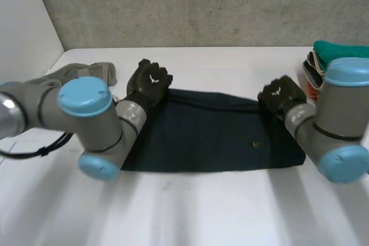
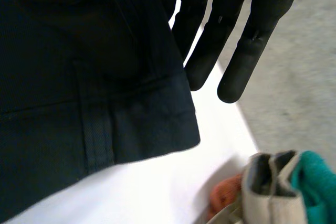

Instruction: Fold the laundry.

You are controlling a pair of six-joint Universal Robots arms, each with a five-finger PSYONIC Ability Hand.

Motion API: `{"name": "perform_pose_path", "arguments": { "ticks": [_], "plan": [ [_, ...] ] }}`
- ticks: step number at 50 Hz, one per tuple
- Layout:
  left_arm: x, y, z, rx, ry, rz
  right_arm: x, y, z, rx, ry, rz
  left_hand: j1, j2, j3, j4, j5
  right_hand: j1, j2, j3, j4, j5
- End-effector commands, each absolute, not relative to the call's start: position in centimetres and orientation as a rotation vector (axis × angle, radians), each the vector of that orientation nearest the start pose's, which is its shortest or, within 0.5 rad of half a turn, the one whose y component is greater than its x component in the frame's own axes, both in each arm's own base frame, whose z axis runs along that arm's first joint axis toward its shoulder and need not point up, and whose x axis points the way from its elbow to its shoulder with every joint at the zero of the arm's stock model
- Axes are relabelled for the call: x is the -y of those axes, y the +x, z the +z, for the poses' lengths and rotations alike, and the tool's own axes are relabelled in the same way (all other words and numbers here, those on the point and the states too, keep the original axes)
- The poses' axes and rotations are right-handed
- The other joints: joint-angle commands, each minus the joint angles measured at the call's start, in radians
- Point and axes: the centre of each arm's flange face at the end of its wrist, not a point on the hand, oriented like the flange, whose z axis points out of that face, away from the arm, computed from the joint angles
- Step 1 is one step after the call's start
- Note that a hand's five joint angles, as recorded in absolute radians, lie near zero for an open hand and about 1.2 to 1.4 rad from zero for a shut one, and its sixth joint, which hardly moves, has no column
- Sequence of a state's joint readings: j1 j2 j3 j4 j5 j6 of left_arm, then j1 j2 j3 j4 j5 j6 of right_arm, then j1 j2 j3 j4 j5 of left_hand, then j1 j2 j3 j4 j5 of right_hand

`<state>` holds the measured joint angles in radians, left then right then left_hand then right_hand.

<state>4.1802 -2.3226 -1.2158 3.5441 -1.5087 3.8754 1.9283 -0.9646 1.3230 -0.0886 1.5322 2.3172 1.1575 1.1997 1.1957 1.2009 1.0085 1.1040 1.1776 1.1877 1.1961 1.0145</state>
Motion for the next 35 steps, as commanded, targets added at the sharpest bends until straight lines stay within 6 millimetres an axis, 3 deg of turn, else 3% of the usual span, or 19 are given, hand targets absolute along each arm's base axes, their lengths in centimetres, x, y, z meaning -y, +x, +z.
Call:
{"name": "perform_pose_path", "arguments": {
  "ticks": [1, 4, 5, 6, 8, 9, 10, 11, 16, 19, 23, 28, 35],
  "plan": [
    [36.5, -36.2, 12.5, -1.668, 1.312, -2.182, 38.7, 29.3, 14.9, -2.098, -1.435, -2.347, 0.239, 0.197, 0.201, 0.195, 0.213, 0.292, 0.219, 0.209, 0.2, 0.207],
    [37.6, -37.0, 12.0, -1.613, 1.306, -2.242, 39.9, 30.1, 14.1, -2.008, -1.41, -2.437, 0.239, 0.197, 0.201, 0.195, 0.213, 0.292, 0.219, 0.209, 0.2, 0.207],
    [37.8, -37.2, 11.9, -1.603, 1.301, -2.252, 40.5, 30.6, 13.1, -1.975, -1.403, -2.462, 0.239, 0.197, 0.201, 0.195, 0.213, -0.006, -0.08, -0.09, -0.098, -0.091],
    [38.2, -37.4, 11.7, -1.583, 1.288, -2.27, 40.8, 30.7, 12.7, -1.969, -1.395, -2.477, 0.062, 0.02, 0.024, 0.018, 0.036, -0.381, -0.455, -0.465, -0.473, -0.466],
    [38.3, -37.5, 11.9, -1.568, 1.27, -2.283, 41.1, 30.9, 11.7, -1.968, -1.396, -2.478, -0.743, -0.785, -0.781, -0.786, -0.768, -0.929, -1.003, -1.013, -1.022, -1.015],
    [38.4, -37.5, 11.9, -1.559, 1.267, -2.287, 41.3, 30.9, 11.4, -1.983, -1.39, -2.476, -0.983, -1.025, -1.021, -1.026, -1.008, -0.929, -1.003, -1.013, -1.022, -1.015],
    [38.3, -37.6, 12.1, -1.543, 1.26, -2.302, 41.2, 30.8, 11.2, -1.997, -1.391, -2.465, -0.884, -0.926, -0.922, -0.928, -0.91, -0.929, -1.003, -1.013, -1.022, -1.015],
    [38.2, -37.7, 12.2, -1.542, 1.252, -2.307, 41.1, 30.9, 11.4, -2.004, -1.39, -2.459, -0.983, -1.025, -1.021, -1.026, -1.008, -0.929, -1.003, -1.013, -1.022, -1.015],
    [37.2, -37.5, 14.2, -1.532, 1.243, -2.324, 39.4, 29.9, 13.4, -2.102, -1.373, -2.324, -0.983, -1.025, -1.021, -1.026, -1.008, -0.929, -1.003, -1.013, -1.022, -1.015],
    [36.2, -36.7, 17.1, -1.523, 1.209, -2.341, 37.2, 28.4, 16.8, -2.177, -1.217, -2.166, -0.983, -1.025, -1.021, -1.026, -1.008, -0.929, -1.003, -1.013, -1.022, -1.015],
    [34.8, -35.7, 18.7, -1.562, 1.191, -2.348, 35.0, 26.3, 19.9, -2.235, -1.077, -1.976, -0.983, -1.025, -1.021, -1.026, -1.008, -0.929, -1.003, -1.013, -1.022, -1.015],
    [32.2, -34.4, 19.8, -1.692, 1.164, -2.38, 34.2, 23.6, 18.5, -2.346, -0.997, -1.723, -0.983, -1.025, -1.021, -1.026, -1.008, -0.929, -1.003, -1.013, -1.022, -1.015],
    [30.2, -33.9, 19.6, -1.852, 1.128, -2.415, 34.0, 23.2, 14.7, -2.405, -1.014, -1.598, -0.983, -1.025, -1.021, -1.026, -1.008, -0.84, -0.914, -0.924, -0.932, -0.925]
  ]
}}
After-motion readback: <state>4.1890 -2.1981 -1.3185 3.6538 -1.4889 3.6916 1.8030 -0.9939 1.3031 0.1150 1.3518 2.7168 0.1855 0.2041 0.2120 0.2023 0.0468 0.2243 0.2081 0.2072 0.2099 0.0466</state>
